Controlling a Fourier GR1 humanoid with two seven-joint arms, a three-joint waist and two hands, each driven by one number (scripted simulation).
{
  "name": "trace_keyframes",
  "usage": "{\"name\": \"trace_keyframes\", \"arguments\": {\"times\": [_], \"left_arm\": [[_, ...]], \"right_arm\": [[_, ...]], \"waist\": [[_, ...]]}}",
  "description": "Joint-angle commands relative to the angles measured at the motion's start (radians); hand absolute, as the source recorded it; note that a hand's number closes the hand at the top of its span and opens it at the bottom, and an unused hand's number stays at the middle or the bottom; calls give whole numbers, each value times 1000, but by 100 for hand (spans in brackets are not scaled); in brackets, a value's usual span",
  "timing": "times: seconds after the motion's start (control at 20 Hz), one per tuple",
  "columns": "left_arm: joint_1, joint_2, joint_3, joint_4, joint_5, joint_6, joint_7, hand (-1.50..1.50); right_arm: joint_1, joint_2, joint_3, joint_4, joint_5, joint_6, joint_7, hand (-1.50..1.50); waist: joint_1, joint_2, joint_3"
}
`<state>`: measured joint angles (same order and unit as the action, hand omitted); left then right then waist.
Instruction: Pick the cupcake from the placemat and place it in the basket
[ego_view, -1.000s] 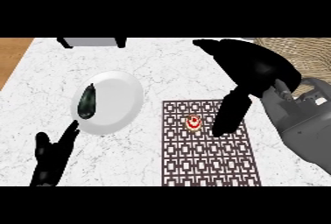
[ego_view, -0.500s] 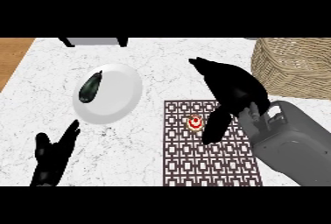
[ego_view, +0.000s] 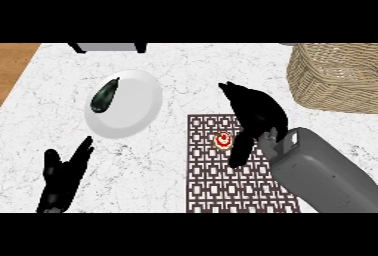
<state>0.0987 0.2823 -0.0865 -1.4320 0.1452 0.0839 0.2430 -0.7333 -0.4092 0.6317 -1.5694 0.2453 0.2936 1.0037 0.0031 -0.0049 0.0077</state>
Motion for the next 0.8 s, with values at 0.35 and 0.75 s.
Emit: {"name": "trace_keyframes", "arguments": {"times": [0.35,0.75], "left_arm": [[0,-11,34,88,4,-55,-15,0],[108,-57,-16,-6,-62,-20,-27,0]], "right_arm": [[103,129,7,71,199,-28,-18,-150],[130,166,-59,145,272,-34,-123,-150]], "waist": [[1,5,-8],[5,4,-8]]}}
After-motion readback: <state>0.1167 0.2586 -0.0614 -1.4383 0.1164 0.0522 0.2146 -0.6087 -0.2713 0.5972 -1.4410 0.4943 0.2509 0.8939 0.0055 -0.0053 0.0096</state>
